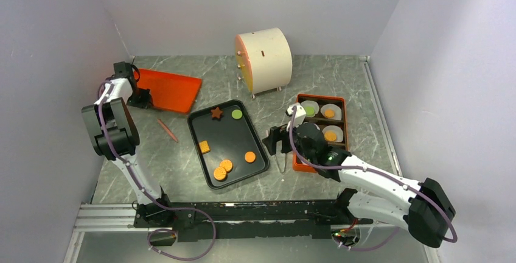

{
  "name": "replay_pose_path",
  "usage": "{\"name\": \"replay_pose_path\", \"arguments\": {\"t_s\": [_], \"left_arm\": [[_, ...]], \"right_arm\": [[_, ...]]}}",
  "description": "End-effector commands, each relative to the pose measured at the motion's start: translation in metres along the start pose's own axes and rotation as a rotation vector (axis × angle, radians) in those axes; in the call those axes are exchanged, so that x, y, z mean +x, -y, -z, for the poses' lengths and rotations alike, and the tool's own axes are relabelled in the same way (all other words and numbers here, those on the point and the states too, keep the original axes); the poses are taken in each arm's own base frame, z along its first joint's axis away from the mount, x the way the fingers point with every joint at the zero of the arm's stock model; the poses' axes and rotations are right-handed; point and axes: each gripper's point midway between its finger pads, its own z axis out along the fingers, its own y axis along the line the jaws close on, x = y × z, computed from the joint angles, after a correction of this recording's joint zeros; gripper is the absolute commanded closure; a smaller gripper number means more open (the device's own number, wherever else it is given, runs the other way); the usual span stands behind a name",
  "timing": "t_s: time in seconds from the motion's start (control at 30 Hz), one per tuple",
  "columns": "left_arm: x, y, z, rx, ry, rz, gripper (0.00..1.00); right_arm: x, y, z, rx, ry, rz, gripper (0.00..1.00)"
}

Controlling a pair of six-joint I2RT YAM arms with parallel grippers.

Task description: Pack the cookies

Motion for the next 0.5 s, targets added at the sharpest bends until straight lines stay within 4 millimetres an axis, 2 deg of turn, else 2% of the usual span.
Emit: {"name": "replay_pose_path", "arguments": {"t_s": [0.0, 0.07, 0.2, 0.47], "left_arm": [[-0.02, 0.035, 0.005, 0.098, 0.032, 0.011, 0.95], [-0.014, 0.037, 0.0, 0.103, 0.001, 0.015, 0.95], [-0.003, 0.042, 0.007, 0.161, -0.051, 0.024, 0.95], [0.018, 0.046, 0.053, 0.3, -0.123, 0.049, 0.95]], "right_arm": [[-0.033, -0.018, -0.003, -0.051, 0.08, -0.026, 0.11], [-0.035, -0.018, -0.004, -0.049, 0.076, -0.022, 0.11], [-0.04, -0.022, -0.006, -0.061, 0.082, -0.022, 0.11], [-0.046, -0.038, -0.025, -0.105, 0.082, -0.125, 0.11]]}}
